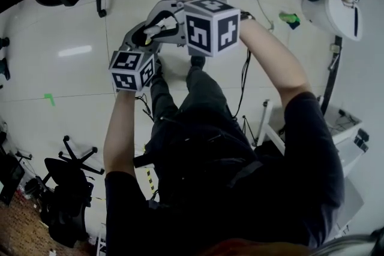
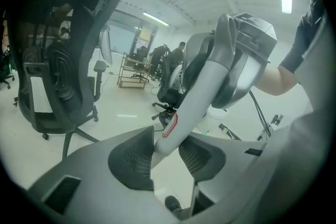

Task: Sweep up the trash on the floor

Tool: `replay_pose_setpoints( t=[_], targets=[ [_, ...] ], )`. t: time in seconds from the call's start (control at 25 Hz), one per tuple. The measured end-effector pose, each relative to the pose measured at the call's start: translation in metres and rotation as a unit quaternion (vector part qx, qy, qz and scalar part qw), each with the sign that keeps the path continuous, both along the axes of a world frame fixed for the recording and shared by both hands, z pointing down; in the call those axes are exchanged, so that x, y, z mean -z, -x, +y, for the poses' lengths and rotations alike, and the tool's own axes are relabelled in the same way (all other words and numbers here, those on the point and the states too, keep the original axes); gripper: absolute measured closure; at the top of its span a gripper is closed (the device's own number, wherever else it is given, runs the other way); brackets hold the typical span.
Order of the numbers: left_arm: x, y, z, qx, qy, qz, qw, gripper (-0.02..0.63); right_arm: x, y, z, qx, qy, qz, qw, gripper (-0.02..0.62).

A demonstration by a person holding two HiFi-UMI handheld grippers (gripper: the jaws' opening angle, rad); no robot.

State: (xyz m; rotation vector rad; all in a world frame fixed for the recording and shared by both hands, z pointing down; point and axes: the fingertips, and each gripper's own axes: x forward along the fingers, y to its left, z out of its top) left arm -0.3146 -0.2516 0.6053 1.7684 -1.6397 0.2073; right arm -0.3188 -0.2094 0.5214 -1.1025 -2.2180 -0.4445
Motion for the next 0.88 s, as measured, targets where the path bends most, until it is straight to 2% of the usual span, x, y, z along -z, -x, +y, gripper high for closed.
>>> replay_pose_setpoints(
  t=[0.52, 0.88],
  targets=[
    [0.008, -0.029, -0.016, -0.017, -0.005, 0.003, 0.9998, 0.469, 0.008, -0.023, -0.016, -0.006, -0.008, -0.008, 1.000, 0.479],
    [0.013, -0.027, -0.024, -0.054, -0.018, -0.081, 0.9951, 0.480, 0.012, -0.022, -0.025, -0.047, 0.009, -0.034, 0.998, 0.478]
  ],
)
